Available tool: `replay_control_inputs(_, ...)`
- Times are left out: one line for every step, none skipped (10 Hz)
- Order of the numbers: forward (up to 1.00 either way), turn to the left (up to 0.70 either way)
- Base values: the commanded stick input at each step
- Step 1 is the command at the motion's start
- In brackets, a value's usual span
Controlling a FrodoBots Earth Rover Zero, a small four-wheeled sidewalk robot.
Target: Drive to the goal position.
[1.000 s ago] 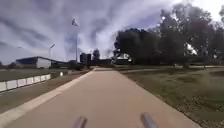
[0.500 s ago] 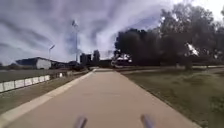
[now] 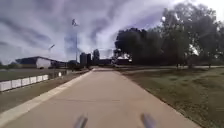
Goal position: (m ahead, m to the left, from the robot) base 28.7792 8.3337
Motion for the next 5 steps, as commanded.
replay_control_inputs(1.00, 0.03)
replay_control_inputs(1.00, 0.18)
replay_control_inputs(1.00, 0.32)
replay_control_inputs(1.00, 0.00)
replay_control_inputs(1.00, 0.00)
